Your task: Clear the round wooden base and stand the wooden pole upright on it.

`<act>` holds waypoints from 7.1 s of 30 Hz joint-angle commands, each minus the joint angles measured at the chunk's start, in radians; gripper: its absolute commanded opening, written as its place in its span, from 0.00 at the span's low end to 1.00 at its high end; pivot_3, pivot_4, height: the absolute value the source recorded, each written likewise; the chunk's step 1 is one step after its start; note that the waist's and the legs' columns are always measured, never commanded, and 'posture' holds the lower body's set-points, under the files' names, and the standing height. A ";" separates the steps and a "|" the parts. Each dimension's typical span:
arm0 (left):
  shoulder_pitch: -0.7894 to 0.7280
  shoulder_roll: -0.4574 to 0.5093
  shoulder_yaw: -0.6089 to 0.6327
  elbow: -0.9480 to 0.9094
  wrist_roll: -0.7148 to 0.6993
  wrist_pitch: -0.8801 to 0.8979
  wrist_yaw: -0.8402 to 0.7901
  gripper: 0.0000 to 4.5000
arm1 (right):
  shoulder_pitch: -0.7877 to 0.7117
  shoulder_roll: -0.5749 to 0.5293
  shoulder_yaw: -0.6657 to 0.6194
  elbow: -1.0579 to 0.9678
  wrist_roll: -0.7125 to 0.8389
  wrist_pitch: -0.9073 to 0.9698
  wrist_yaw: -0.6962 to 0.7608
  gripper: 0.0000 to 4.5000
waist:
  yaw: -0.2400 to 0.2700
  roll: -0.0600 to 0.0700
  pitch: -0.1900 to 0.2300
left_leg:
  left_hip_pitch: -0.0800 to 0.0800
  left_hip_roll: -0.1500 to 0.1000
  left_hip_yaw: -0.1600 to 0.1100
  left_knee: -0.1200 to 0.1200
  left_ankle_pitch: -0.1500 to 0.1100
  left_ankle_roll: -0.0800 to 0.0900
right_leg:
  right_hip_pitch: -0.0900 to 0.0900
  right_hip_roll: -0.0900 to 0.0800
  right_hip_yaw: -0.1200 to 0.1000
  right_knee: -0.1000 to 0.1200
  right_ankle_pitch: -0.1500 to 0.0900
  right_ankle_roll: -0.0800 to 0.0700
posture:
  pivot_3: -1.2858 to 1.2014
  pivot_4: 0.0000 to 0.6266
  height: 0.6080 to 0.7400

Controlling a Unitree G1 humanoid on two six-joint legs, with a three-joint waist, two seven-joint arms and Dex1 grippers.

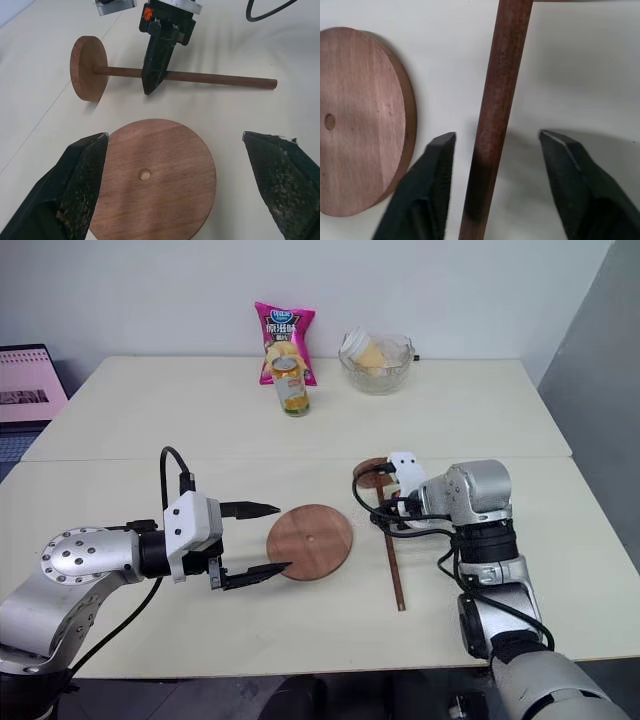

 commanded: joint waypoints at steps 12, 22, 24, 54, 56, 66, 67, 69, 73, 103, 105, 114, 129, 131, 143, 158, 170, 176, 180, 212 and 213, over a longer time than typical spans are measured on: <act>0.021 0.026 0.051 0.005 -0.002 -0.012 -0.018 1.00 | -0.074 0.073 -0.219 0.014 0.072 0.008 -0.093 0.06 | -0.008 0.000 0.000 | 0.000 0.000 0.000 0.000 0.000 0.000 | -0.001 0.000 0.000 0.000 0.000 0.000 | 0.52 0.24 1.00; 0.231 0.042 0.334 -0.060 -0.077 0.081 0.012 1.00 | 0.017 -0.022 0.005 -0.343 0.140 -0.399 0.214 0.06 | -0.018 0.000 0.000 | -0.001 0.001 0.000 -0.001 0.000 0.000 | -0.002 0.000 0.001 -0.001 0.000 0.000 | 0.52 0.24 1.00; 0.284 0.036 0.383 -0.080 -0.073 0.085 0.017 1.00 | 0.064 -0.029 0.058 -0.380 0.124 -0.501 0.249 0.06 | -0.019 0.000 0.000 | -0.001 0.001 0.000 -0.001 0.000 0.000 | -0.002 0.000 0.000 -0.001 0.000 0.000 | 0.52 0.24 1.00; 0.449 -0.014 0.469 -0.096 -0.114 0.103 0.022 1.00 | 0.238 0.240 0.324 -0.038 -0.079 -1.624 0.567 0.06 | -0.016 -0.002 -0.001 | 0.001 0.001 0.000 -0.001 0.000 0.000 | 0.000 0.000 0.000 0.000 0.000 0.000 | 0.52 0.24 1.00; 0.439 -0.004 0.453 -0.101 -0.129 0.123 0.014 1.00 | 0.253 0.240 0.325 -0.032 -0.076 -1.637 0.580 0.06 | -0.015 -0.002 -0.001 | 0.001 0.001 -0.001 -0.001 0.000 0.000 | 0.000 0.000 0.000 0.000 0.000 0.000 | 0.52 0.24 1.00; 0.410 0.023 0.414 -0.084 -0.113 0.117 0.001 1.00 | 0.285 0.255 0.320 0.015 -0.092 -1.717 0.585 0.06 | -0.016 -0.002 -0.001 | 0.001 0.001 -0.001 -0.001 0.000 0.000 | 0.000 0.000 0.000 0.000 0.000 0.000 | 0.52 0.24 1.00; 0.406 0.024 0.410 -0.082 -0.114 0.117 0.001 1.00 | 0.287 0.257 0.321 0.021 -0.094 -1.722 0.584 0.06 | -0.016 -0.002 -0.001 | 0.001 0.001 -0.001 -0.001 0.000 0.000 | 0.000 0.000 0.000 0.000 0.000 0.000 | 0.52 0.24 1.00; 0.404 0.026 0.408 -0.080 -0.110 0.114 -0.003 1.00 | 0.291 0.261 0.324 0.033 -0.098 -1.735 0.582 0.06 | -0.016 -0.002 -0.001 | 0.001 0.001 -0.001 -0.001 0.000 0.000 | 0.000 0.000 0.000 0.000 0.000 0.000 | 0.52 0.24 1.00; 0.398 0.029 0.406 -0.077 -0.108 0.113 -0.008 1.00 | 0.298 0.265 0.327 0.053 -0.108 -1.754 0.583 0.06 | -0.016 -0.002 -0.001 | 0.001 0.001 -0.001 -0.001 0.000 0.000 | 0.000 0.000 0.000 0.000 0.000 0.000 | 0.52 0.24 1.00; 0.377 0.034 0.390 -0.064 -0.105 0.104 -0.009 1.00 | 0.361 0.242 0.363 0.068 -0.151 -1.733 0.585 0.06 | -0.016 -0.003 -0.002 | 0.004 0.001 -0.001 -0.001 0.000 0.000 | 0.003 0.000 0.000 0.000 0.000 0.000 | 0.52 0.24 1.00; 0.367 0.033 0.386 -0.062 -0.106 0.103 -0.006 1.00 | 0.356 0.231 0.356 0.104 -0.165 -1.706 0.566 0.06 | -0.016 -0.003 -0.002 | 0.005 0.001 -0.001 -0.001 0.000 0.000 | 0.004 0.000 0.000 0.000 0.000 0.000 | 0.52 0.24 1.00; 0.348 0.024 0.396 -0.070 -0.126 0.112 0.001 1.00 | 0.363 0.212 0.349 0.155 -0.173 -1.672 0.541 0.06 | -0.015 -0.004 -0.006 | 0.010 0.001 -0.001 -0.001 0.000 0.000 | 0.008 0.000 0.000 0.000 0.000 -0.001 | 0.52 0.24 1.00; 0.354 0.025 0.407 -0.069 -0.130 0.118 0.002 1.00 | 0.391 0.147 0.381 0.225 -0.219 -1.658 0.556 0.06 | -0.010 0.001 -0.019 | 0.019 0.001 -0.001 -0.003 0.000 0.000 | 0.017 0.000 0.000 -0.001 -0.001 -0.002 | 0.52 0.24 1.00; 0.350 0.024 0.405 -0.069 -0.130 0.116 0.003 1.00 | 0.390 0.148 0.388 0.226 -0.215 -1.616 0.544 0.06 | -0.009 0.001 -0.022 | 0.020 0.001 -0.001 -0.003 0.000 0.000 | 0.017 0.000 0.000 -0.001 -0.002 -0.002 | 0.52 0.24 1.00; 0.343 0.021 0.406 -0.063 -0.143 0.121 0.009 1.00 | 0.404 0.105 0.396 0.289 -0.239 -1.613 0.533 0.06 | -0.002 0.007 -0.032 | 0.026 0.001 -0.001 -0.005 -0.001 0.000 | 0.021 0.000 0.000 -0.004 -0.006 -0.003 | 0.52 0.24 1.00; 0.335 0.016 0.419 -0.061 -0.175 0.138 0.028 1.00 | 0.429 0.094 0.351 0.283 -0.181 -1.603 0.557 0.06 | 0.013 0.010 -0.044 | 0.037 0.000 0.000 -0.017 -0.001 0.000 | 0.026 -0.002 0.002 -0.010 -0.010 -0.005 | 0.52 0.24 1.00; 0.323 0.034 0.391 -0.060 -0.174 0.142 0.026 1.00 | 0.452 0.067 0.382 0.218 -0.189 -1.599 0.593 0.06 | 0.018 0.011 -0.045 | 0.036 0.000 -0.001 -0.021 -0.001 0.000 | 0.027 -0.002 0.001 -0.018 -0.011 -0.007 | 0.52 0.24 1.00; 0.319 0.036 0.385 -0.060 -0.167 0.141 0.024 1.00 | 0.450 0.076 0.383 0.137 -0.148 -1.557 0.604 0.06 | 0.021 0.011 -0.045 | 0.035 0.000 -0.001 -0.024 -0.001 0.000 | 0.026 -0.002 0.001 -0.023 -0.011 -0.007 | 0.52 0.24 1.00; 0.318 0.036 0.381 -0.058 -0.160 0.136 0.021 1.00 | 0.445 0.079 0.382 0.119 -0.144 -1.545 0.598 0.06 | 0.021 0.011 -0.045 | 0.034 0.000 0.000 -0.029 -0.001 0.000 | 0.025 -0.002 0.001 -0.024 -0.010 -0.005 | 0.52 0.24 1.00; 0.331 0.030 0.379 -0.053 -0.124 0.092 0.013 1.00 | 0.443 0.000 0.359 -0.023 -0.131 -1.502 0.697 0.75 | -0.006 0.000 -0.021 | 0.003 0.002 -0.001 -0.027 0.001 -0.004 | -0.001 0.000 -0.003 -0.018 -0.003 -0.007 | 0.52 0.24 1.00; 0.329 0.031 0.381 -0.053 -0.117 0.092 0.021 1.00 | 0.444 -0.018 0.360 -0.040 -0.131 -1.499 0.711 0.75 | -0.006 0.000 -0.021 | 0.003 0.002 -0.001 -0.026 0.001 -0.004 | 0.000 0.000 -0.003 -0.018 -0.003 -0.006 | 0.52 0.24 1.00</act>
